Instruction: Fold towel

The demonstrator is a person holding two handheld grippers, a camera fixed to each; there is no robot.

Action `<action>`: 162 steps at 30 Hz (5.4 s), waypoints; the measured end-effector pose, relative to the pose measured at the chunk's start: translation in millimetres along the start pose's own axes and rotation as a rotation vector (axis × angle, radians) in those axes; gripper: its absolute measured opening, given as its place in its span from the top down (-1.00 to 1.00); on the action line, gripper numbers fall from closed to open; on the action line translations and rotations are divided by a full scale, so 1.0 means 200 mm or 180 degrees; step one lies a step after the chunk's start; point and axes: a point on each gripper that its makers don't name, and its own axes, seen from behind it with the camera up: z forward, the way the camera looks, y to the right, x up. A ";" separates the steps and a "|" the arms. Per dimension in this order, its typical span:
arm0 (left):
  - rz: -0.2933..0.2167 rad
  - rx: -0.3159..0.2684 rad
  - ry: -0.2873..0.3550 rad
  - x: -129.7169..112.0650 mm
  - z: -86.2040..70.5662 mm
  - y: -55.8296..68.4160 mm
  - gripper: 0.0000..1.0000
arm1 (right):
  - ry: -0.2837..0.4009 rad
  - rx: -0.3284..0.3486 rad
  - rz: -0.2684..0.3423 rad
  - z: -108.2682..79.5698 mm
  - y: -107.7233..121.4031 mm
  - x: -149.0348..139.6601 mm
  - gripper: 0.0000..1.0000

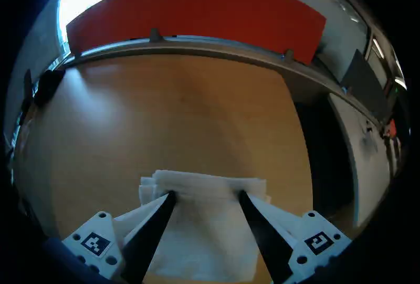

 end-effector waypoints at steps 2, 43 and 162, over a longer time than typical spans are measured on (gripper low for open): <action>-0.0005 0.0011 -0.0002 0.00 0.00 0.00 -0.84 | -0.0013 -0.0001 0.0007 0.01 0.00 -0.01 -0.89; -0.0013 -0.0063 0.0062 0.05 0.03 0.01 -0.85 | 0.0333 -0.0099 0.0174 -0.14 -0.01 0.06 -0.88; -0.0397 -0.0074 0.1422 0.91 0.13 -0.30 -0.84 | 0.2699 -0.0096 0.0432 -0.99 -1.12 0.94 -0.89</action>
